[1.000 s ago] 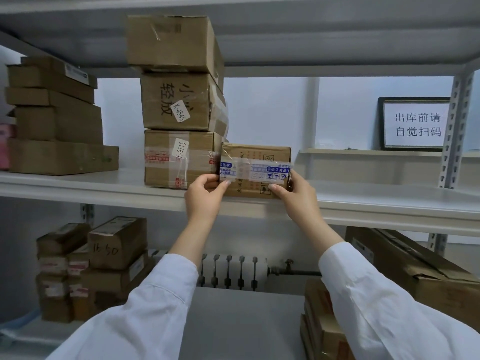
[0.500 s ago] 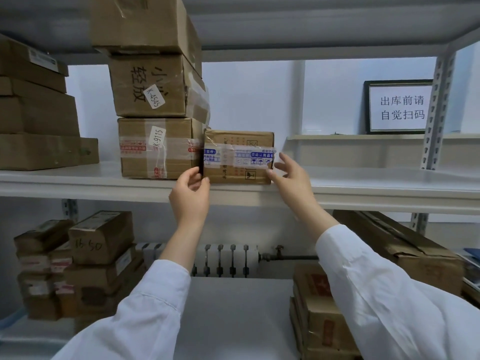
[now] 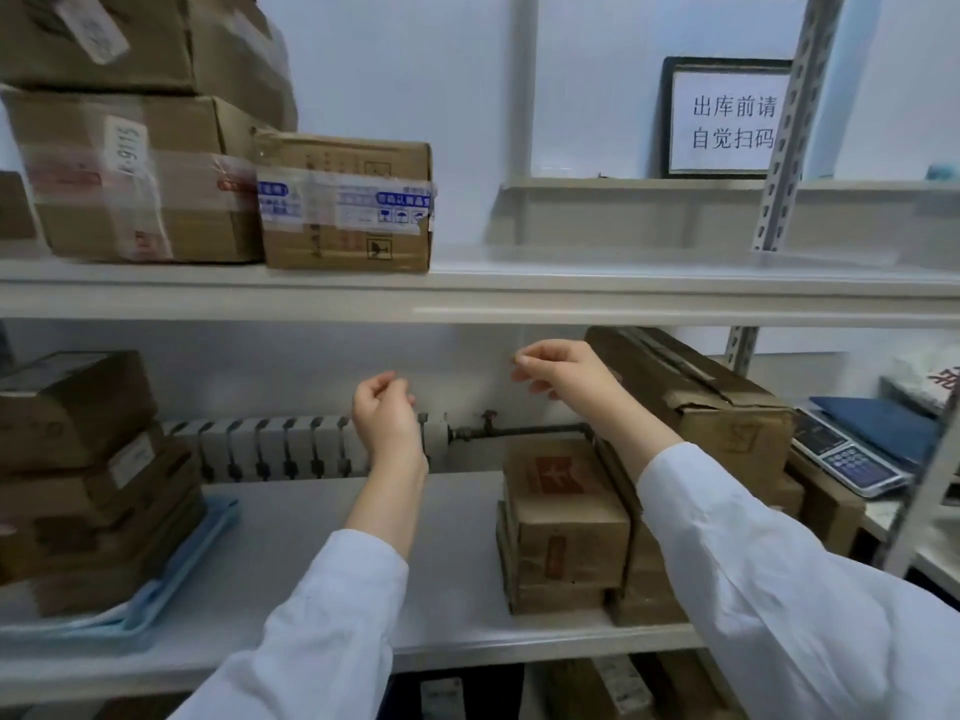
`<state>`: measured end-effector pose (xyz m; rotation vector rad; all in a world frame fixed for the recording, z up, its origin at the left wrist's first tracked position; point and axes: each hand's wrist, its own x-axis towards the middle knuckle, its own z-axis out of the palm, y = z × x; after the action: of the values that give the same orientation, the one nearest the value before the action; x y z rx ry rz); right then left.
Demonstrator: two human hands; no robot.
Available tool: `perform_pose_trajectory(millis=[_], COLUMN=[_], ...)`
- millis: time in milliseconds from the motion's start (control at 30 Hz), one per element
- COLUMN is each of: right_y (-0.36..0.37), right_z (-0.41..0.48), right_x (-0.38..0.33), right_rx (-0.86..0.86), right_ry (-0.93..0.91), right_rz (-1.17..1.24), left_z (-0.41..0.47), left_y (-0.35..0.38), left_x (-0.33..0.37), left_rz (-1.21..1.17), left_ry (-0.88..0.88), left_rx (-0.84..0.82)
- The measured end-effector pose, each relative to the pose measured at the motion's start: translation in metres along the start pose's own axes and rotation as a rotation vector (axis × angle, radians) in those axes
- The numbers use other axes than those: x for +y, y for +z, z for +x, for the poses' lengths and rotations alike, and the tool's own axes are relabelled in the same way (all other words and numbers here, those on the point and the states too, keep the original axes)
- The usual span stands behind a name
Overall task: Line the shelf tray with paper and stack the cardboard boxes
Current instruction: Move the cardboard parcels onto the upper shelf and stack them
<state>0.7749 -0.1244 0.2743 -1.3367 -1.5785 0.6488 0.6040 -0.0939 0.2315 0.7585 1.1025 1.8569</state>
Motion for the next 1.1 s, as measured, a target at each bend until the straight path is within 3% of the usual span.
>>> perform_pose_trajectory(millis=[200, 400, 533, 667, 900, 1100], right_y=[0.000, 0.009, 0.015, 0.018, 0.019, 0.014], right_z=[0.010, 0.009, 0.018, 0.018, 0.020, 0.019], right_x=[0.047, 0.114, 0.145, 0.156, 0.174, 0.166], right_rx=[0.036, -0.047, -0.032, -0.050, 0.001, 0.078], right_ry=[0.196, 0.557, 0.646, 0.702, 0.696, 0.651], right_rz=[-0.022, -0.047, -0.134, -0.150, 0.031, 0.153], left_z=[-0.003, -0.016, -0.038, -0.053, -0.058, -0.047], left_y=[0.025, 0.029, 0.020, 0.015, 0.012, 0.001], left_x=[-0.038, -0.106, -0.133, -0.145, -0.157, -0.155], left_rz=[0.013, 0.265, 0.449, 0.448, 0.329, 0.177], left_ry=[-0.158, -0.556, -0.786, -0.968, -1.015, -0.941], left_rx=[-0.053, -0.209, -0.314, -0.394, -0.423, -0.284])
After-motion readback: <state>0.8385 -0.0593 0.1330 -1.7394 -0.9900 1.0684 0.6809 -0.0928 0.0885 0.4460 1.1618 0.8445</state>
